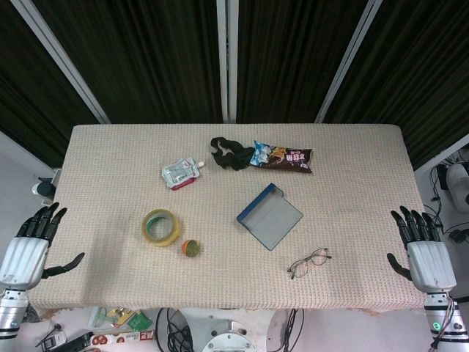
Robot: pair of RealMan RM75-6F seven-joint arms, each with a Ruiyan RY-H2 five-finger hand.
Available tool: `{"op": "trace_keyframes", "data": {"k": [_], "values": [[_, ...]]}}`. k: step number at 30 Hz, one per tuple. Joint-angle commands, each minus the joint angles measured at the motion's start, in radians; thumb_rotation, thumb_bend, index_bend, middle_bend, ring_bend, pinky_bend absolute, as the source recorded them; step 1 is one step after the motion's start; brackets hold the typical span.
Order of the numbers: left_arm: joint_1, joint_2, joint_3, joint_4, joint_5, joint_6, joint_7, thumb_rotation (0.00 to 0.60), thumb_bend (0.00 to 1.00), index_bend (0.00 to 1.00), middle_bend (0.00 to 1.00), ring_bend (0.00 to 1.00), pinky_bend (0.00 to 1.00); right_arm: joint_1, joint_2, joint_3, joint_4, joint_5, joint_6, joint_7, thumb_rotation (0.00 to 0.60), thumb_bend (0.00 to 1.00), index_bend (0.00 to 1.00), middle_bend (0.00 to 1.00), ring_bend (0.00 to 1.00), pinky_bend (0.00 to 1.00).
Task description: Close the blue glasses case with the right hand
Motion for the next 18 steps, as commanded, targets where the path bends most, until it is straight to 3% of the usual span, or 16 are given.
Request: {"op": "trace_keyframes", "data": {"k": [1, 9, 13, 18], "values": [[0.003, 0.001, 0.0, 0.005, -0.004, 0.003, -0.005, 0.179, 0.15, 0.01, 0.03, 0.06, 0.19, 0.001, -0.001, 0.0, -0.004, 0.001, -0.003, -0.008, 0.6, 0.18, 0.0, 0.0, 0.0, 0.0], [0.004, 0.003, -0.004, 0.011, -0.012, 0.001, -0.013, 0.181, 0.16, 0.01, 0.03, 0.06, 0.19, 0.017, -0.004, -0.003, -0.013, -0.011, -0.026, -0.038, 0.6, 0.18, 0.0, 0.0, 0.0, 0.0], [-0.004, -0.003, -0.008, 0.017, -0.015, -0.009, -0.025, 0.179, 0.16, 0.01, 0.03, 0.06, 0.19, 0.054, -0.02, -0.012, 0.007, -0.091, -0.038, -0.093, 0.6, 0.18, 0.0, 0.0, 0.0, 0.0], [-0.01, -0.017, -0.008, 0.04, -0.003, -0.006, -0.036, 0.181, 0.15, 0.01, 0.03, 0.06, 0.19, 0.125, -0.017, -0.024, -0.024, -0.111, -0.167, -0.219, 0.6, 0.18, 0.0, 0.0, 0.0, 0.0]]}}
